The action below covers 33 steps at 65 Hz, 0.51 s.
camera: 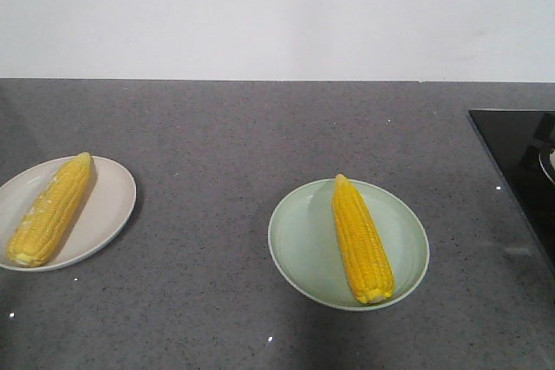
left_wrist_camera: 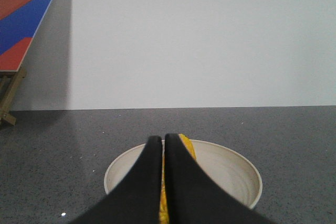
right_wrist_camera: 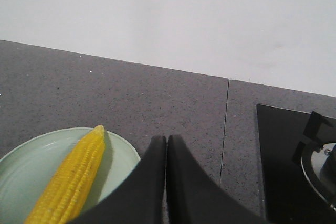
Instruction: Distribute corn equally
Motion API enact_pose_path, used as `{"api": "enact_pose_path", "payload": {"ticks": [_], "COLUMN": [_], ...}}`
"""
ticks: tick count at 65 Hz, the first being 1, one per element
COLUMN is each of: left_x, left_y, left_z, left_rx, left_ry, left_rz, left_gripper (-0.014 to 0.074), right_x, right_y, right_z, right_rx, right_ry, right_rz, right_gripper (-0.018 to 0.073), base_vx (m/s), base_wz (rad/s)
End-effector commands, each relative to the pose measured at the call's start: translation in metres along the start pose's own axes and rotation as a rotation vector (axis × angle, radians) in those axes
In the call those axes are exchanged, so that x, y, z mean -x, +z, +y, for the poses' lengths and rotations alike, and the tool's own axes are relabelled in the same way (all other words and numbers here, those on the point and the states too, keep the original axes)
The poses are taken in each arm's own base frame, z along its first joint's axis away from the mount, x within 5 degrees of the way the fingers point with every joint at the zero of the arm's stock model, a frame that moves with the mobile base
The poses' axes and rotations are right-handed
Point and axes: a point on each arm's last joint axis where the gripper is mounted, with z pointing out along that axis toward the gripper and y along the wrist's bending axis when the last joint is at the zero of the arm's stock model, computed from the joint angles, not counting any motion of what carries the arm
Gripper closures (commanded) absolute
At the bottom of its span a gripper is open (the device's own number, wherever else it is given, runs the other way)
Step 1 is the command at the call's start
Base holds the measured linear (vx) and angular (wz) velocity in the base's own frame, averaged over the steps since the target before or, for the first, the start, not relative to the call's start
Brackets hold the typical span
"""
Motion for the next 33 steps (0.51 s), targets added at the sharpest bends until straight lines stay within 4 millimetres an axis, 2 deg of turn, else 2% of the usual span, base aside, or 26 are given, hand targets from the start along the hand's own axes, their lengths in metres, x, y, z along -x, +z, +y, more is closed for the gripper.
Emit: {"api": "enact_pose_path", "payload": {"ticks": [1,33], "left_x": [0.0002,0.0002], "left_y": [0.001,0.001], "left_z": [0.0,0.0], "left_rx": [0.0,0.0], "left_ry": [-0.007,-0.007], "left_rz": [-0.036,-0.036], "left_gripper": [0.0603,0.0603], "right_x": [0.0145,0.0135], "right_y": [-0.0025,-0.0021], "right_z": [-0.0013,-0.0012], "right_rx": [-0.01,-0.01], "right_ry": [-0.02,-0.02], "right_rz": [-0.095,-0.094], "right_gripper": [0.057,0.057], "base_vx": [0.0,0.0], "base_wz": [0.0,0.0]}}
